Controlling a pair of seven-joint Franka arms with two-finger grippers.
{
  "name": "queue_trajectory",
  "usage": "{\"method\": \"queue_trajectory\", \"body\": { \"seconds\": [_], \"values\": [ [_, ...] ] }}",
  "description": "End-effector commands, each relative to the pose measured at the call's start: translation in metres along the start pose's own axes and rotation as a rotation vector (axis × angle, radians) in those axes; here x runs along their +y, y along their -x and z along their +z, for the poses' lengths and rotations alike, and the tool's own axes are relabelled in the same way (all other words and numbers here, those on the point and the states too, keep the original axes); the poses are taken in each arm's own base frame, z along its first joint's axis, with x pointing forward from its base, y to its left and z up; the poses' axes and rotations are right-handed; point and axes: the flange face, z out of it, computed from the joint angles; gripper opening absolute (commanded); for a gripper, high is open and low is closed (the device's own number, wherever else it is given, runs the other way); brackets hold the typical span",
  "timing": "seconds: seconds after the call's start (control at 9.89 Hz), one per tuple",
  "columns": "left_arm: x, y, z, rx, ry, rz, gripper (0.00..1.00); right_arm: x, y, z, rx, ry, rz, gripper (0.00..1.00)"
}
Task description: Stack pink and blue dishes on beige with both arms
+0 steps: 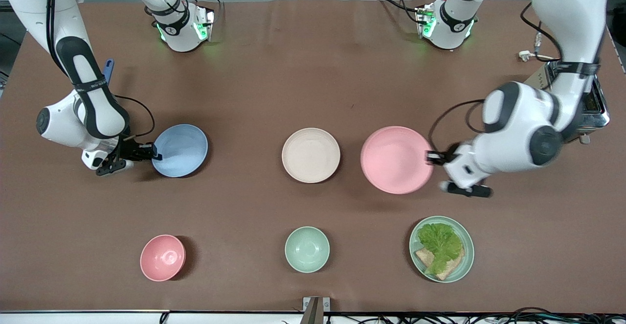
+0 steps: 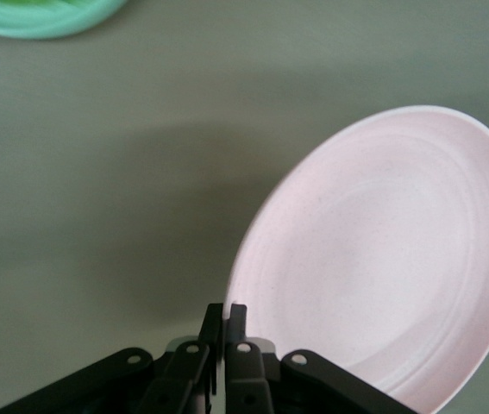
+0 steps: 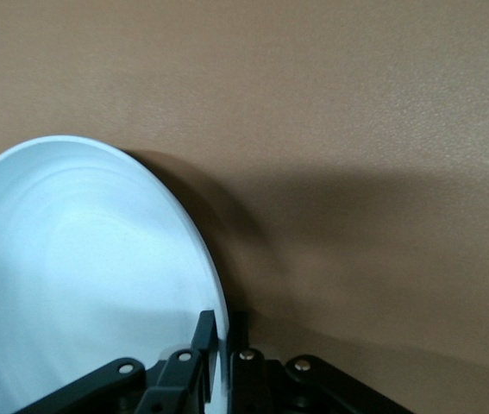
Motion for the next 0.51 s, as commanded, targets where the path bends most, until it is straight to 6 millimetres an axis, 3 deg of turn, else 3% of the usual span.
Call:
{"method": "queue_trajectory", "body": {
  "seconds": [0.0,0.2,0.4],
  "values": [
    [0.063,0.008,0.067,-0.007,0.006,-0.028,0.0,-0.003,-0.012,-0.031,0.003,-0.087,0.069,0.0],
    [0.102,0.02,0.113,0.045,0.028,-0.008,0.01,-0.006,-0.034,-0.089,-0.059,-0.125,0.093,0.0],
    [0.112,0.02,0.151,0.073,0.029,0.028,0.01,-0.02,-0.057,-0.141,-0.142,-0.124,0.14,0.0]
  ]
}}
